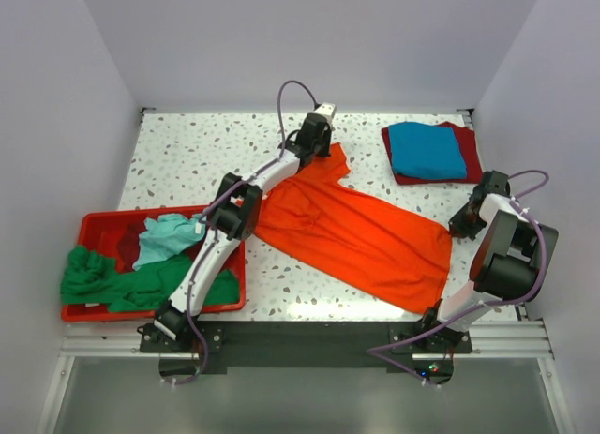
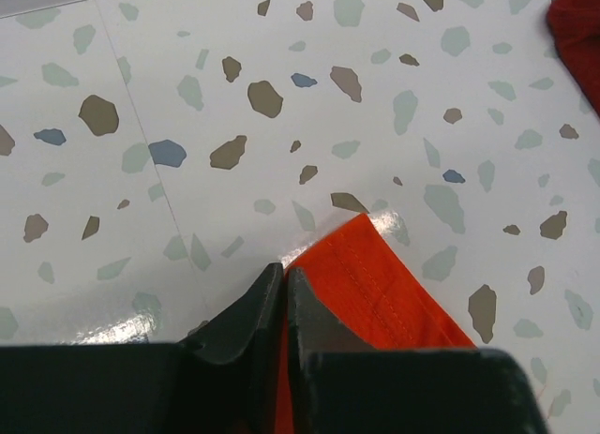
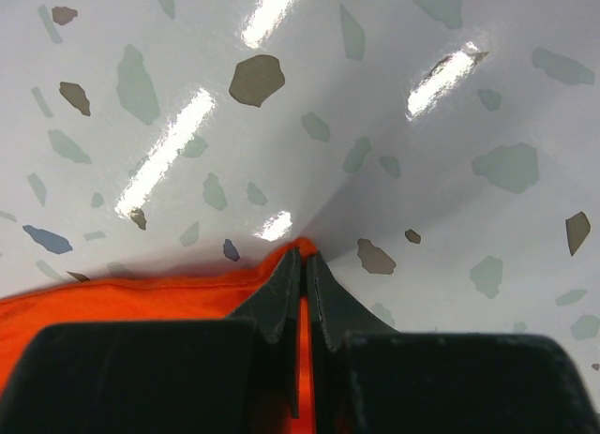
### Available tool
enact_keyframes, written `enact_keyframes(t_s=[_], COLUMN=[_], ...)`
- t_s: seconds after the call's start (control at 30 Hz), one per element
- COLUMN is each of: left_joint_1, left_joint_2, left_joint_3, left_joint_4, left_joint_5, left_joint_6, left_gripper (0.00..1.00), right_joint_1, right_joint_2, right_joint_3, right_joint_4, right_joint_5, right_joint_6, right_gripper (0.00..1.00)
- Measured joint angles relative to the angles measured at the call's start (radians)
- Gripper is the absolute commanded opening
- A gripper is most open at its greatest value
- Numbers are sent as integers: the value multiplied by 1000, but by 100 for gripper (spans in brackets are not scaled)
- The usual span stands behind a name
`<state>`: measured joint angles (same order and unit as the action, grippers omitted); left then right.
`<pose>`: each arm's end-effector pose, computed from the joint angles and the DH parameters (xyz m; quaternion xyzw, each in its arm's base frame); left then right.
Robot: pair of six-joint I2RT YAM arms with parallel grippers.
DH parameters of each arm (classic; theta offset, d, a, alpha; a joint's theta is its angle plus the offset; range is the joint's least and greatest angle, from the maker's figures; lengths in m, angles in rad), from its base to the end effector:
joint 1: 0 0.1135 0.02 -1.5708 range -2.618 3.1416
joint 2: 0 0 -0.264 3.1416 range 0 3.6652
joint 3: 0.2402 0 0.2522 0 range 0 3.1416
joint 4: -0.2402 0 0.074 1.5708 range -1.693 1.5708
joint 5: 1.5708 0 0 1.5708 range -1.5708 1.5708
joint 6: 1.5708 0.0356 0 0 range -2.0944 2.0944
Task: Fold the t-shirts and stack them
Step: Fold the tshirt
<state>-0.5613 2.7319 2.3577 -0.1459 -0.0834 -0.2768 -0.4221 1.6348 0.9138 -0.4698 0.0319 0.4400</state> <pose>0.5155 -0.3206 0.1306 0.1019 0.8586 -0.1709 0.4724 0.2742 -0.1244 0.1586 0.4130 0.8908 -0.0140 0.1890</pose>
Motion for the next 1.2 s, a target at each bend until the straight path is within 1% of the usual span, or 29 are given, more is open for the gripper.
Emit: enact_keyframes(t_s=[0.1, 0.2, 0.3, 0.43, 0.53, 0.8, 1.0, 1.2], left_joint_1=[2, 4, 7, 18, 33, 71, 95, 116], left_joint_2=[-3, -11, -38, -107, -141, -162, -173, -174], left_joint_3=[-9, -26, -74, -198, -261, -275, -277, -277], left_joint_4=[7, 17, 35, 83, 121, 214, 267, 326], left_joint_5=[3, 5, 8, 36, 65, 135, 178, 250], left_joint_6=[-2, -2, -11, -56, -111, -229, -277, -317], left_gripper=[0, 0, 0, 0, 0, 0, 0, 0], right_joint_1=[0, 1, 2, 2, 2, 2, 2, 2], right_joint_2=[-2, -4, -7, -8, -9, -24, -46, -39], right_joint_3=[0, 0, 1, 8, 18, 77, 158, 220], right_joint_4=[-5, -19, -41, -72, -92, -133, -165, -174], right_joint_5=[-5, -23, -34, -51, -54, -47, -22, -22], right_joint_6=[0, 1, 5, 13, 14, 13, 13, 18], right_gripper=[0, 0, 0, 0, 0, 0, 0, 0])
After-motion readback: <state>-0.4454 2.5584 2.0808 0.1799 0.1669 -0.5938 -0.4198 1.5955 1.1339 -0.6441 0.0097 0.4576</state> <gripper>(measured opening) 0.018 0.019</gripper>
